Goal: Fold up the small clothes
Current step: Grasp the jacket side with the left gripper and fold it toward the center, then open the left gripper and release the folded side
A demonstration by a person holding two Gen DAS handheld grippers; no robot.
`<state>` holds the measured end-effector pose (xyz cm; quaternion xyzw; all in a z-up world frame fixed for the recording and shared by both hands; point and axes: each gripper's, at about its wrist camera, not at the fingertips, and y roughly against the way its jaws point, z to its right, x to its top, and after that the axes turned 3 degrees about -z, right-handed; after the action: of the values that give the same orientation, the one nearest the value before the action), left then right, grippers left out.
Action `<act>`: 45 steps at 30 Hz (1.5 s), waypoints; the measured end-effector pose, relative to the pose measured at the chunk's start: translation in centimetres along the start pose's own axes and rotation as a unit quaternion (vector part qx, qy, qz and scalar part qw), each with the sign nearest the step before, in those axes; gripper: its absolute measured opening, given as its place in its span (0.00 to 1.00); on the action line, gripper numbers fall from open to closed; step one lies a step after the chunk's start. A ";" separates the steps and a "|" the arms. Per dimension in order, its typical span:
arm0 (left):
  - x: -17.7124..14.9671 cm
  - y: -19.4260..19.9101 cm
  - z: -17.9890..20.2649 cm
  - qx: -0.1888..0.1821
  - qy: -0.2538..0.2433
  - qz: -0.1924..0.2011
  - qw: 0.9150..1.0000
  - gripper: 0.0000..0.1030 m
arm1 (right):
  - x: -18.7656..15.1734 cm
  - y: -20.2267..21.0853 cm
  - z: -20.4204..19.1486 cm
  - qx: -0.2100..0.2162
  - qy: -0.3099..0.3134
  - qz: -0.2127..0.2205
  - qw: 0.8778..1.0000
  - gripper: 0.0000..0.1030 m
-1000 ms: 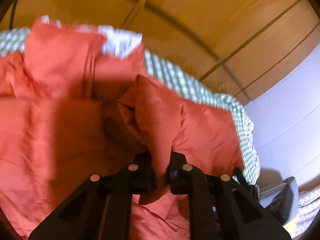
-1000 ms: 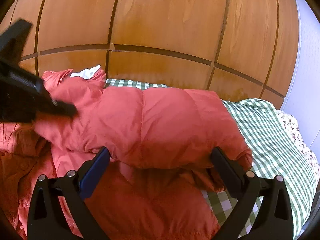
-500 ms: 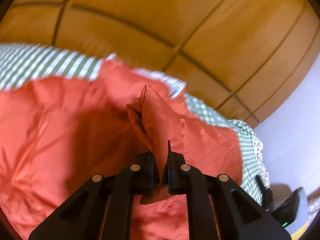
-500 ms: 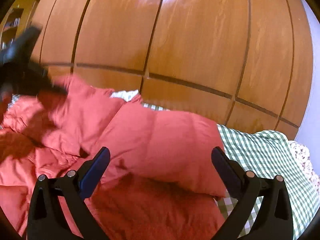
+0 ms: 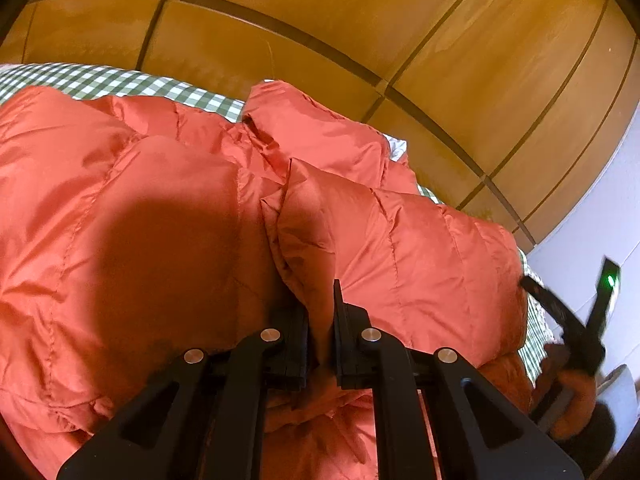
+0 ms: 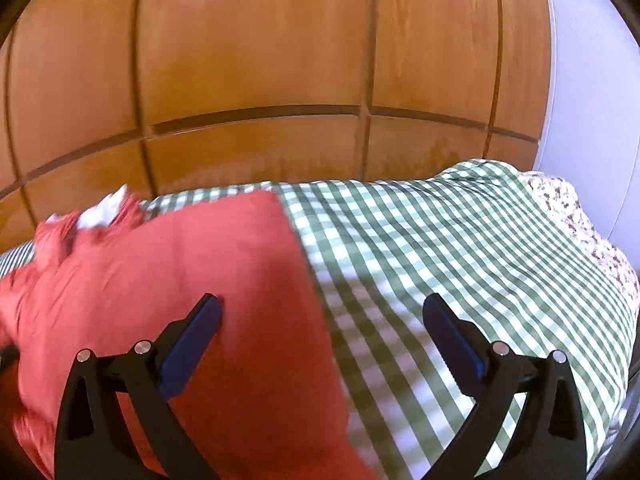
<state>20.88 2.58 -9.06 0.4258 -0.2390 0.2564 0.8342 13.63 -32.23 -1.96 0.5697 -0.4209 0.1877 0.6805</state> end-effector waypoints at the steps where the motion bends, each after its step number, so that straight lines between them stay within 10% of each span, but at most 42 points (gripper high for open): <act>1: -0.2 0.0 -0.2 -0.001 0.003 0.001 1.000 0.08 | 0.4 -0.7 -0.2 -0.001 0.002 -0.002 1.000 0.98; 11: -0.6 -1.2 -0.7 -0.002 0.005 -0.019 1.000 0.08 | -0.6 -8.9 -1.8 -0.072 0.038 -0.078 0.994 0.98; 20: -0.4 -1.6 -1.4 -0.012 0.021 -0.028 0.999 0.08 | -0.8 -7.7 0.7 -0.022 -0.009 -0.095 0.995 0.98; 30: -0.4 -1.5 -1.6 -0.021 0.024 -0.028 0.999 0.09 | -3.8 -4.4 0.5 -0.066 0.026 -0.085 0.994 0.98; 34: 0.1 0.0 -0.6 0.000 0.021 -0.035 0.999 0.21 | -3.9 -5.1 0.6 -0.064 0.020 -0.095 0.993 0.98; 38: 1.3 3.3 1.5 0.007 0.014 0.024 1.000 0.56 | -4.2 -5.0 0.7 -0.060 0.015 -0.094 0.994 0.98; 45: 3.4 -0.3 7.1 0.065 -0.094 -0.008 0.993 0.56 | -4.1 -5.3 1.2 -0.053 0.008 -0.096 0.994 0.98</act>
<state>22.32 -2.70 -3.44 0.5034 -0.2956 0.2240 0.7804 14.73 -33.92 -8.43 0.5689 -0.3682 0.1030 0.7281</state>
